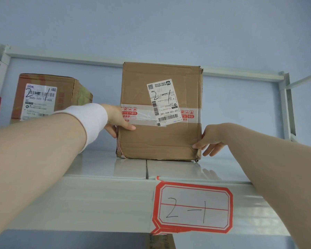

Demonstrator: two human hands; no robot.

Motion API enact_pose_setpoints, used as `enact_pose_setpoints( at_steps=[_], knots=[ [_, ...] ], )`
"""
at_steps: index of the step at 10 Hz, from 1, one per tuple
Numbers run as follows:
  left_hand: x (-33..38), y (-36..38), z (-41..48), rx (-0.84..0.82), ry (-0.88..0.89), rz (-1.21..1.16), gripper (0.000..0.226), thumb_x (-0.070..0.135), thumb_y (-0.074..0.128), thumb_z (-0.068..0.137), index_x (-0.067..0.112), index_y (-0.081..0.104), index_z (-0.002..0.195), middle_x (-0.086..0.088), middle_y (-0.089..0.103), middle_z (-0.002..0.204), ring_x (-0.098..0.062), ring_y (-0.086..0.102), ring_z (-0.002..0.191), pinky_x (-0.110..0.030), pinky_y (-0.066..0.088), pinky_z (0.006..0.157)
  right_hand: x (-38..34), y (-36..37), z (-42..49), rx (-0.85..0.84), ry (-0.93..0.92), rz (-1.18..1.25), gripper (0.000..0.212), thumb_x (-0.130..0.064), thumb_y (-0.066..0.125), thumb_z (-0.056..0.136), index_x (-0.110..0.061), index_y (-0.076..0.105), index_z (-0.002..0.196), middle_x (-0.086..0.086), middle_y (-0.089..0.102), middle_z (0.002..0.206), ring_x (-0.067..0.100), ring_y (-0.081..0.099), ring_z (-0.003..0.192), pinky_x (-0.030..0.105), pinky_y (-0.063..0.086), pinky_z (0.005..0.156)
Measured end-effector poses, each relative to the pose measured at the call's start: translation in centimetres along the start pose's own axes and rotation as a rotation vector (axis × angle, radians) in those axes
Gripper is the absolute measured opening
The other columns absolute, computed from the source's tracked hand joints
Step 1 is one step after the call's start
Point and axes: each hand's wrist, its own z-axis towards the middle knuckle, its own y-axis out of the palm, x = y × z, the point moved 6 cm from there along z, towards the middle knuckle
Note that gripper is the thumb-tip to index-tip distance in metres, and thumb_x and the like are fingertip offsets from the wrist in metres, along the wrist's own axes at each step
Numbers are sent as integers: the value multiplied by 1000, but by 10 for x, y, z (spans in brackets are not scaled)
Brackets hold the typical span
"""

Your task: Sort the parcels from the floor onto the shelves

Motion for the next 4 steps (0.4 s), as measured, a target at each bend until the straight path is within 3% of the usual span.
enact_pose_setpoints(
  at_steps=[3,4],
  knots=[
    [-1,2,0,22,1,16,61,25,71,81,21,43,135,-9,50,136,-31,54,119,-36,54,86,-4,1,-5,27,-32,-46,51,-32,69,83,-1,54,120,9,61,116,29,63,106,44,51,94],
    [-3,2,-4,47,-37,13,66,26,69,82,20,38,140,-10,40,145,-34,47,126,-40,51,93,-5,3,-8,29,-9,-64,57,-39,67,83,-2,50,124,10,58,122,28,62,108,43,50,95]
  ],
)
